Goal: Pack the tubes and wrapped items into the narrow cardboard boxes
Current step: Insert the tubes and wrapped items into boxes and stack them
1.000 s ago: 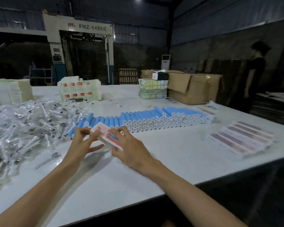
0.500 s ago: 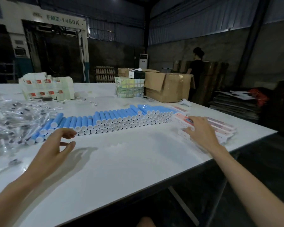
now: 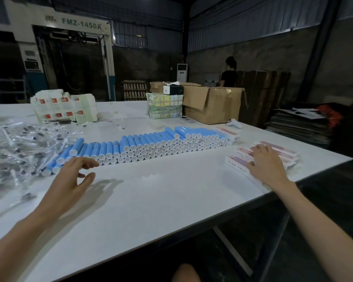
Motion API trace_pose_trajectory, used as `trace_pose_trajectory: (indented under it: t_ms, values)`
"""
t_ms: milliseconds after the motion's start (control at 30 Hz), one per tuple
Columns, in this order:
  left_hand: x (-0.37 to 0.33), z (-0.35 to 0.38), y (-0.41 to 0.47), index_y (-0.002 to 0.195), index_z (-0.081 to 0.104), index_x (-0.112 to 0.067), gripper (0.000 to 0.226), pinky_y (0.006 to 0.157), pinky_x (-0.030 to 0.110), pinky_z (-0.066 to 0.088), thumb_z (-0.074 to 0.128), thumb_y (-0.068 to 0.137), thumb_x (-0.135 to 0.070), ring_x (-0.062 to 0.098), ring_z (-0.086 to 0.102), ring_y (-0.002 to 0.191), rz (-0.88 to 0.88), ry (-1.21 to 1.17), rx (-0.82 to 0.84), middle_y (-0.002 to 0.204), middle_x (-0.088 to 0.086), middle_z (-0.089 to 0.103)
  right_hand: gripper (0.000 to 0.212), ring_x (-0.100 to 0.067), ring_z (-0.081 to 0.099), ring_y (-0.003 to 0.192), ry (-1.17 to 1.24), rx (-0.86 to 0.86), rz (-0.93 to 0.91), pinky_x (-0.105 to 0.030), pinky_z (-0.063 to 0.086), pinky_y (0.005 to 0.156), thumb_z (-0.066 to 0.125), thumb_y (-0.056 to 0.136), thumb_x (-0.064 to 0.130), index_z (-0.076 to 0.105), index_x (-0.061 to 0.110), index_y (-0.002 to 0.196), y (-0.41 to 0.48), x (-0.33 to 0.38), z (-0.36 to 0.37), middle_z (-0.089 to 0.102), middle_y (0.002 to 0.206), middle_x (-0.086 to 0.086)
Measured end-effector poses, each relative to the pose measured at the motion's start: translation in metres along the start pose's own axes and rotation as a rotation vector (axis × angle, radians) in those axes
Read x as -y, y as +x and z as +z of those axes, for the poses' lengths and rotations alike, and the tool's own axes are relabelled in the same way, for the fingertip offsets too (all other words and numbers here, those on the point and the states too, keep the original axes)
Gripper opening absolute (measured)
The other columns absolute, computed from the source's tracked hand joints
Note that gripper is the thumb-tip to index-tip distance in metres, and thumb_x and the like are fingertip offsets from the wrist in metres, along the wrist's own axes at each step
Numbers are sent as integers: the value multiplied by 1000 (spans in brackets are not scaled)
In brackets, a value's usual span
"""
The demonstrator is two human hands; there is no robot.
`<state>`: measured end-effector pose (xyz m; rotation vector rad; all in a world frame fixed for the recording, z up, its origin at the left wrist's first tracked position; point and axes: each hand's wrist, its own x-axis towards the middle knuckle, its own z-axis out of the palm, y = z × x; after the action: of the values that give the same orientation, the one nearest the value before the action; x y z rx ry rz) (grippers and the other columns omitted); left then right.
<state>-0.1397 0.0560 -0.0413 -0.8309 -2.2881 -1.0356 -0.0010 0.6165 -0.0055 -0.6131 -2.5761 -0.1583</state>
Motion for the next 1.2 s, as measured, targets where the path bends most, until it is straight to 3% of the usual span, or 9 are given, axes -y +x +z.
trace_pose_trajectory:
  t_ms: [200,400,533,600,667,733,933,1067,1200]
  values:
    - [-9,-2,-1,114,63,-37,37,86,34,54,69,100,-3,8,60,110,-29,49,-9,115,-17,64,20,-22,58,105,476,-186,-235,-40,49,88,58,98,18,71,13,113,-7,136,-17,67,110,-2]
    - [-15,-11,-8,109,64,-34,27,75,37,57,63,101,-8,9,64,95,-74,175,-30,100,-18,64,21,-18,61,72,937,34,-402,-38,51,68,57,98,19,65,12,80,-25,305,-30,66,73,2]
    - [-21,-20,-10,104,64,-30,22,81,44,56,66,97,-10,10,64,88,-197,242,-38,97,-15,66,28,-17,57,65,1133,209,-376,-39,49,67,59,99,29,62,12,77,-45,396,-24,61,65,4]
    - [-24,-26,-12,101,64,-26,18,83,46,55,68,94,-9,15,64,87,-240,269,-40,97,-12,67,27,-25,63,74,1232,305,-359,-42,51,72,60,99,26,65,6,82,-57,425,-14,67,74,-5]
    - [-28,-33,-13,103,65,-21,15,84,47,54,66,94,-9,17,64,88,-261,296,-29,99,-8,68,22,-30,68,82,1284,408,-365,-45,54,78,61,99,21,69,4,88,-65,440,-2,72,83,-10]
    - [-33,-43,-16,107,65,-20,14,84,46,54,63,97,-10,18,64,89,-276,328,-6,103,-6,69,18,-24,65,72,1293,463,-401,-47,56,77,63,98,19,69,7,86,-65,442,6,70,75,-6]
    - [-47,-87,-40,125,64,-21,23,87,43,54,62,101,-21,24,61,113,-365,643,-95,119,0,69,15,-14,60,63,1339,496,-481,-35,53,69,65,97,15,72,8,85,-66,437,9,72,75,-14]
    - [-42,-141,-67,134,61,-11,33,97,42,47,60,105,-26,31,55,118,-538,987,-197,132,11,64,16,-16,59,63,1386,526,-510,-33,52,66,64,99,15,72,9,86,-66,436,9,71,76,-17]
    - [-26,-194,-90,125,63,-2,42,99,48,43,55,107,-39,38,49,119,-776,1206,-199,130,19,58,17,-17,59,64,1397,543,-527,-35,52,67,64,99,16,72,11,84,-67,437,8,70,73,-16]
